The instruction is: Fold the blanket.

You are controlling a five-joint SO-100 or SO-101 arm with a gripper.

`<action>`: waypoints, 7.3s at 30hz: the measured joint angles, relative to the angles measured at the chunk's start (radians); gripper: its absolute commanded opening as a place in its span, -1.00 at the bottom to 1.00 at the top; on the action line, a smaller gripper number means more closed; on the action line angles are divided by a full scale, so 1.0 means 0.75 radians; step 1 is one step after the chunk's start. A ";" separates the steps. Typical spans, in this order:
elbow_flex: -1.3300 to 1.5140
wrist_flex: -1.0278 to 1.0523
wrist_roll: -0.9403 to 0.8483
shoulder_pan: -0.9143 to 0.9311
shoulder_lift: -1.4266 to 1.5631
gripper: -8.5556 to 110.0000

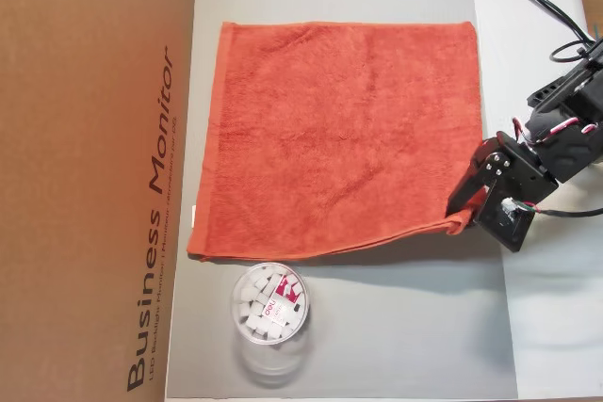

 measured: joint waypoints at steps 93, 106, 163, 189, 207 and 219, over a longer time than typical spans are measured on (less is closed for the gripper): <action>-1.839 0.002 0.712 1.242 -1.730 -0.86; -2.129 0.002 0.812 1.313 -2.041 -0.86; -2.186 -0.628 1.546 1.428 -2.487 -0.46; -2.176 -0.638 0.178 1.542 -2.295 -0.63; -1.356 -0.636 0.155 1.706 -1.587 -0.66; -0.853 -0.636 0.509 1.826 -1.092 -0.65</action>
